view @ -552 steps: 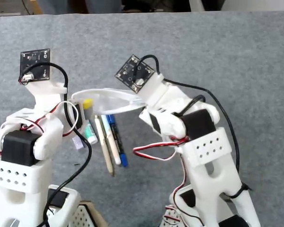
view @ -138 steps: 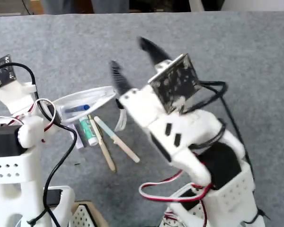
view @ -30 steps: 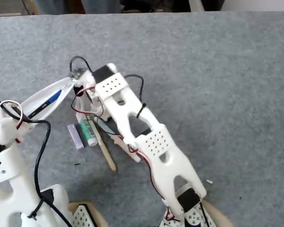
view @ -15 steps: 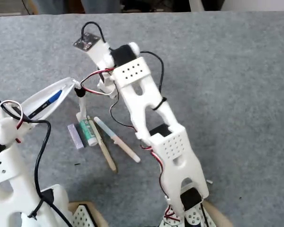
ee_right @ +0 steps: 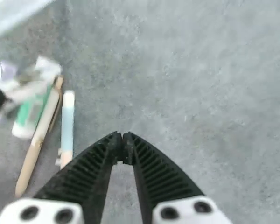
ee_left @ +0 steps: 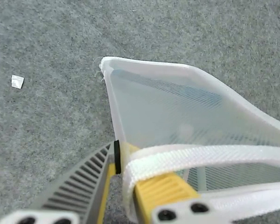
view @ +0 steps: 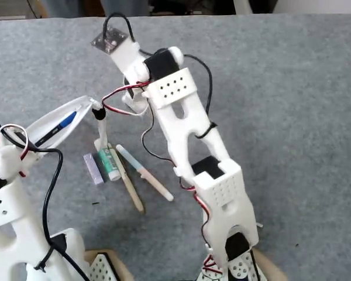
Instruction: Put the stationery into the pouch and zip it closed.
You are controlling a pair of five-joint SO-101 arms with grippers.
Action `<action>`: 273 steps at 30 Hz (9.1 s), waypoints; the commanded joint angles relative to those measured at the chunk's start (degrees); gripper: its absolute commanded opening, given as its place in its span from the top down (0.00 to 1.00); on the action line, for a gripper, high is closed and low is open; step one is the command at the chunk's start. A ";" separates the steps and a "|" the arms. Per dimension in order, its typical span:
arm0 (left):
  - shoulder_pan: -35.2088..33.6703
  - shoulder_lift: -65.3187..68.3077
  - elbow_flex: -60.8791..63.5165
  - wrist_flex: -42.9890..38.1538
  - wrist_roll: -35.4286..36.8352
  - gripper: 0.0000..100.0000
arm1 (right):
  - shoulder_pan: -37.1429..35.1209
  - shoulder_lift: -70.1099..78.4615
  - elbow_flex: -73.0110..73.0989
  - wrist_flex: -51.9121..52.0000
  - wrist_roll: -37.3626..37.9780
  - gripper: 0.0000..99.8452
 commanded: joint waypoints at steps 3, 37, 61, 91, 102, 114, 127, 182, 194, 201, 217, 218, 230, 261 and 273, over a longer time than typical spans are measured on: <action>-0.04 -0.35 -1.71 0.26 -0.53 0.97 | -3.52 -1.98 23.69 -2.73 4.13 0.88; -1.27 -0.53 -1.71 0.26 -0.62 0.97 | -14.77 -2.33 29.23 -16.00 4.22 0.76; -2.86 -0.35 -1.80 0.26 -0.62 0.97 | -17.67 -1.01 43.74 -28.57 4.22 0.85; -2.51 -0.26 -2.24 0.26 -0.62 0.97 | -3.43 -20.88 39.87 -8.70 11.16 0.99; 7.25 -0.26 -12.44 5.54 -0.18 0.97 | 1.58 -40.40 47.60 -10.02 11.43 0.99; 15.78 -0.26 -14.11 5.54 -0.09 0.97 | 8.62 -61.14 48.04 -10.90 11.60 0.99; 24.13 -0.26 -7.25 5.54 -0.53 0.97 | 8.53 -74.51 47.96 -22.77 6.95 0.99; 23.87 -0.26 -4.88 3.52 -2.29 0.97 | -20.04 -84.09 64.31 -52.04 -12.13 0.99; 23.78 -0.26 -4.88 3.52 -2.29 0.97 | -19.87 -83.38 64.75 -51.60 -11.25 0.91; 23.78 -0.26 -4.88 3.52 -2.29 0.97 | -19.87 -83.56 66.24 -51.60 -6.42 0.76; 19.47 -0.35 -9.63 3.78 -2.29 0.97 | -11.52 -90.33 61.32 -36.40 -6.33 0.81; 18.24 -0.35 -9.98 3.78 -2.20 0.97 | -10.20 -91.38 61.76 -33.32 -6.24 0.81; 6.73 -0.35 -10.51 3.87 -2.20 0.97 | -3.16 -94.11 84.53 -29.54 -6.24 0.98; -18.07 -0.53 -10.59 1.76 -0.53 0.97 | -16.88 -15.60 47.69 -32.35 -3.78 0.84; -22.73 -0.88 -10.59 1.93 -0.18 0.97 | -23.91 5.23 22.46 -29.01 -4.04 0.84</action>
